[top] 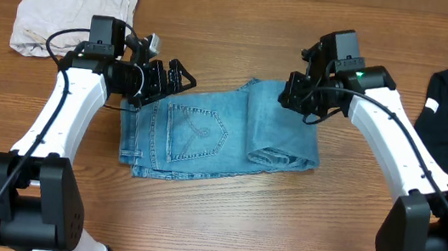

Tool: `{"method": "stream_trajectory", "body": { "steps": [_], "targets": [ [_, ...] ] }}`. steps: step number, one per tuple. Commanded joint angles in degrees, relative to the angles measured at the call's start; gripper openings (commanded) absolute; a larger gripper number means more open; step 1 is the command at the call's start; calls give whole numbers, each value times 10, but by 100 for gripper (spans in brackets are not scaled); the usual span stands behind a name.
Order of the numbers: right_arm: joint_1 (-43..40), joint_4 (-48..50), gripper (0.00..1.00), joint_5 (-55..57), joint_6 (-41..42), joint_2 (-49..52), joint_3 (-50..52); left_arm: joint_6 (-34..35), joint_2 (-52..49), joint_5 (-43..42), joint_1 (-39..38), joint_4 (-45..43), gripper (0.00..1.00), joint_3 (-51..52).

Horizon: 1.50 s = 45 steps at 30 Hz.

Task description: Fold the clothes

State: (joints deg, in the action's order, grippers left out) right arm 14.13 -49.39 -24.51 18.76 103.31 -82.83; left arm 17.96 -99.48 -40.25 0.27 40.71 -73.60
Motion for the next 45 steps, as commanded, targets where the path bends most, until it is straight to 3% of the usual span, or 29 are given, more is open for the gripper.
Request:
{"method": "stream_trajectory", "body": {
  "steps": [1,5,10,18,24,28,37,45],
  "targets": [
    [0,22,4,-135,-50,50,15,-12,14,2,2,-1,100,-5],
    [0,38,4,-288,-101,148,18,-13,14,2,2,3,100,-5],
    [0,10,4,-305,-108,221,18,-13,14,2,2,9,100,-5],
    [-26,-68,4,-339,-118,122,-19,-13,14,2,2,10,100,-5],
    [-14,-145,4,-338,-185,87,-12,-12,14,2,2,8,100,-5],
    [0,-112,4,-317,-181,87,45,-12,14,2,2,10,100,-5],
    [-4,62,4,-286,-84,88,233,-12,14,2,2,15,100,-5],
    [-16,42,4,-198,-36,65,214,-13,14,2,2,17,100,-5]
  ]
}}
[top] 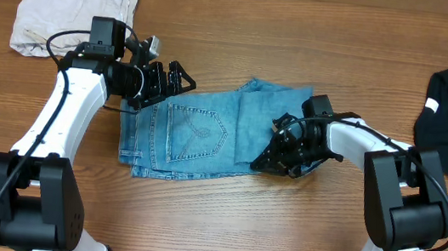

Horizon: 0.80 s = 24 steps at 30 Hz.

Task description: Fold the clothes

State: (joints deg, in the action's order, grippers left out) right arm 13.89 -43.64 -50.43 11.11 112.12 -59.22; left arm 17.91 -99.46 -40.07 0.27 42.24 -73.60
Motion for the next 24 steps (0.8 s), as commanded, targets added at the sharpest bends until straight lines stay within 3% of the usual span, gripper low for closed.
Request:
{"method": "stream_trajectory", "body": {
  "steps": [1,6,9,11,12,13,16,21,24],
  "targets": [
    [-16,-27,4,74,40,-35,-34,-12,14,0,2,2,100,-5],
    [-25,-132,4,190,51,-124,-137,-30,14,-2,2,2,100,-5],
    [-25,-178,21,225,50,-165,-199,-67,17,-4,2,5,100,-5],
    [-25,-204,72,250,50,-186,-234,-88,23,-3,3,10,100,-5],
    [-25,-215,88,260,50,-194,-248,-89,26,2,5,15,100,-5],
    [-25,-226,98,270,50,-201,-260,-89,29,6,9,20,100,-5],
    [-25,-241,100,285,50,-212,-276,-90,40,31,23,56,100,-5],
    [-25,-240,100,286,50,-214,-277,-84,43,187,44,159,100,-5],
    [-25,-229,100,286,50,-214,-277,-81,43,230,54,169,100,-5]
  ]
}}
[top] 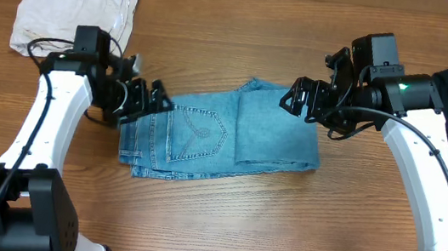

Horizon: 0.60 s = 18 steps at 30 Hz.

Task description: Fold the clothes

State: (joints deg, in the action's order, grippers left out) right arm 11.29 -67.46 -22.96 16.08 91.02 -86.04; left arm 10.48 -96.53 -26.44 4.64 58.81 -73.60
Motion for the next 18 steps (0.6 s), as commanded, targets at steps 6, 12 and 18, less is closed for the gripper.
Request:
{"method": "stream_trajectory", "body": {
  "steps": [6,12,18],
  "targets": [
    [1,11,100,67,8,-3,-9,54,14,175,51,14,100,-5],
    [-23,15,100,124,54,-12,-43,36,13,155,72,30,100,1],
    [-53,11,100,124,45,-50,-70,-23,13,69,72,-3,100,49]
  ]
}}
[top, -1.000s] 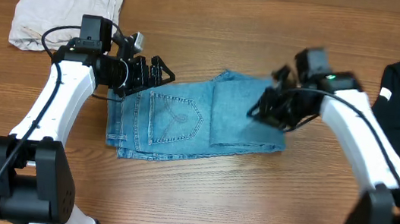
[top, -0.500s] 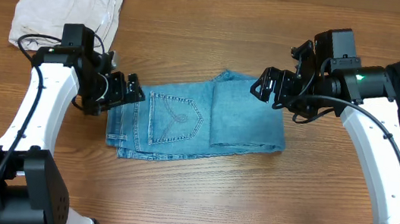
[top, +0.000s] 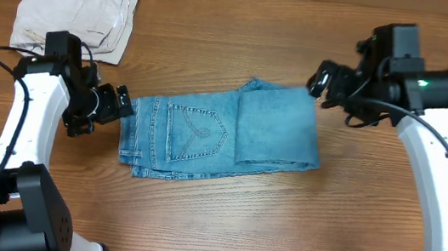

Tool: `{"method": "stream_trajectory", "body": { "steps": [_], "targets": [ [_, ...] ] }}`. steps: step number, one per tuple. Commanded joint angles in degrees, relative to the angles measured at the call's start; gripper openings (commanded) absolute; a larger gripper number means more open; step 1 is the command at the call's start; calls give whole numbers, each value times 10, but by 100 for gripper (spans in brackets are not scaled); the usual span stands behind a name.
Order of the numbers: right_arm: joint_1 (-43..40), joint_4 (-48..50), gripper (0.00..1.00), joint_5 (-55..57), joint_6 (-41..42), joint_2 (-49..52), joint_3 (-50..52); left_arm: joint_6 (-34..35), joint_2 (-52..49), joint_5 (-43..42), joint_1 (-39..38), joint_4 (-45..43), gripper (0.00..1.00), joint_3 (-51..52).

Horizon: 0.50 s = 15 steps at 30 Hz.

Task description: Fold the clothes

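Blue jeans (top: 219, 133) lie folded in a rectangle at the middle of the table, back pocket up, with the leg part folded over the right half. My left gripper (top: 121, 103) sits just off the jeans' left edge, open and holding nothing. Above the jeans' upper right corner, my right gripper (top: 321, 80) is also open and empty, clear of the cloth.
A folded whitish garment (top: 74, 6) lies at the back left of the wooden table (top: 212, 218). A black garment is bunched at the right edge, partly under the right arm.
My left gripper has moved left, off the jeans' waistband to just beside their left edge. My right gripper has moved right and back, away from the folded part. The jeans lie unchanged.
First my left gripper was over the waistband and my right gripper at the top of a puffy fold on the right. Then the right gripper was low on that fold's front right. Afterwards the fold lay flat, and both grippers have drawn off the jeans.
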State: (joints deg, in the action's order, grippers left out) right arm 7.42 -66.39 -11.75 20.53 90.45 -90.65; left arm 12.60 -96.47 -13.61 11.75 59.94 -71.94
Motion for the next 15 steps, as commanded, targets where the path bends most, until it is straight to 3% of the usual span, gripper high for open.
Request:
{"method": "stream_trajectory", "body": {
  "steps": [1,9,15],
  "targets": [
    [-18,-1,100,12,1,-50,-24,-54,12,-73,1,-23,100,43],
    [-55,-15,100,12,-14,-96,-24,-66,12,-109,3,-94,100,132],
    [-58,-30,100,9,-26,-105,-24,-48,11,-52,3,-135,100,153]
  ]
}}
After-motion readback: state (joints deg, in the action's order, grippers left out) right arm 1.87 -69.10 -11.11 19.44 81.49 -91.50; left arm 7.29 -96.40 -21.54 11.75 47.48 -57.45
